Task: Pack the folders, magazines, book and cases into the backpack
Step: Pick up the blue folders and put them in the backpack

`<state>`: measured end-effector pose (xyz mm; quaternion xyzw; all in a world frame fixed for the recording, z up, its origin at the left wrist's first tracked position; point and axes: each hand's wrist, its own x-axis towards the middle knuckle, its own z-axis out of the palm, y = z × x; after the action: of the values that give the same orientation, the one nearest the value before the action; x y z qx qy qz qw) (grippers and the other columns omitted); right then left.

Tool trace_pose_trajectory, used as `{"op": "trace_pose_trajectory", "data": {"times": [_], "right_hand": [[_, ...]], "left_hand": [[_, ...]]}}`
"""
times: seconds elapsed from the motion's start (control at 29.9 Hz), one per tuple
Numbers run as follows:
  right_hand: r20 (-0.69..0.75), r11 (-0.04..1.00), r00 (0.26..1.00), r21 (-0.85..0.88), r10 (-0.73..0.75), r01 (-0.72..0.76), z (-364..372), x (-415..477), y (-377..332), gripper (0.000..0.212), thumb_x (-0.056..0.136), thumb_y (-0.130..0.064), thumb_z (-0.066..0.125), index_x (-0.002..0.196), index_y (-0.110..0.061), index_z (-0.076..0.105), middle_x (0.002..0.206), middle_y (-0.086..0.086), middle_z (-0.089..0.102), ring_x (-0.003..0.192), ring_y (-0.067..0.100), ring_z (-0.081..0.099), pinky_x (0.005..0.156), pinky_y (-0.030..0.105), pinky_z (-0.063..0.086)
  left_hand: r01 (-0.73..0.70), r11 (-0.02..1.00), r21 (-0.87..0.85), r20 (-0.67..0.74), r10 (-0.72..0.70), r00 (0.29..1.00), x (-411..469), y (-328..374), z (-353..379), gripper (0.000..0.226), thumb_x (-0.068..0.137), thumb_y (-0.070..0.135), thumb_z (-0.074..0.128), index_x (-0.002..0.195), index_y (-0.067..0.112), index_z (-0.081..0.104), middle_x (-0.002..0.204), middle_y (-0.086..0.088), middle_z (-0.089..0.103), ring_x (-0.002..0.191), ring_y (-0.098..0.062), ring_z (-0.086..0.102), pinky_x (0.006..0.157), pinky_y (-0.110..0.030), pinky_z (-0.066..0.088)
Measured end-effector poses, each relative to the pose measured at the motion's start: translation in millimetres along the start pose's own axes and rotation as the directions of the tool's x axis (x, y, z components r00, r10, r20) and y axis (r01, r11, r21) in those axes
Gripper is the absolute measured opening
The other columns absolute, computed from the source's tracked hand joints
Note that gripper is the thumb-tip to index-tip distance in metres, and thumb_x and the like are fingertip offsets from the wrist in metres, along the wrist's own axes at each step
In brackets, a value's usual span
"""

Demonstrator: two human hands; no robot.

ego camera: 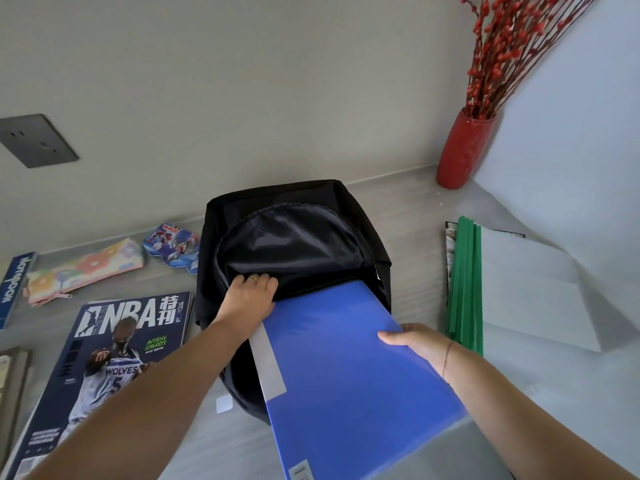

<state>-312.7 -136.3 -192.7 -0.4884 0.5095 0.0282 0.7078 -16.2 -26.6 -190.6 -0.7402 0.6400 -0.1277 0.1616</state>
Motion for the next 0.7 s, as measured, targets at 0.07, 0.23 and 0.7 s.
{"op": "trace_pose_trajectory", "data": {"times": [0.07, 0.23, 0.7], "right_hand": [[-0.036, 1.000, 0.999, -0.007, -0.010, 0.009, 3, 1, -1, 0.028, 0.082, -0.030, 0.071, 0.104, -0.013, 0.072, 0.096, 0.003, 0.076, 0.089, 0.019, 0.072, 0.080, 0.030, 0.056], [-0.106, 0.999, 0.994, 0.030, -0.026, 0.029, 11, 7, -2, 0.025, 0.082, -0.033, 0.070, 0.100, -0.016, 0.069, 0.081, -0.011, 0.073, 0.072, 0.003, 0.070, 0.060, 0.014, 0.050], [-0.127, 0.983, 0.992, -0.181, -0.008, -0.015, 25, -33, 11, 0.028, 0.084, -0.037, 0.066, 0.093, -0.010, 0.065, 0.069, -0.005, 0.072, 0.059, 0.010, 0.068, 0.054, 0.021, 0.054]], "left_hand": [[0.042, 0.998, 0.041, 0.058, -0.044, 0.997, 3, 3, -2, 0.034, 0.058, 0.022, 0.081, 0.088, 0.015, 0.067, 0.077, 0.000, 0.069, 0.070, -0.018, 0.067, 0.063, -0.030, 0.053], [0.011, 0.999, -0.045, 0.210, -0.001, 0.978, 15, 2, 0, 0.043, 0.078, -0.004, 0.057, 0.118, 0.010, 0.046, 0.112, -0.007, 0.060, 0.102, -0.025, 0.060, 0.083, -0.033, 0.049], [0.152, 0.979, -0.138, 0.137, -0.133, 0.982, 20, 24, -10, 0.031, 0.089, 0.012, 0.055, 0.117, 0.008, 0.042, 0.110, -0.011, 0.061, 0.103, -0.029, 0.059, 0.084, -0.037, 0.046]]}}
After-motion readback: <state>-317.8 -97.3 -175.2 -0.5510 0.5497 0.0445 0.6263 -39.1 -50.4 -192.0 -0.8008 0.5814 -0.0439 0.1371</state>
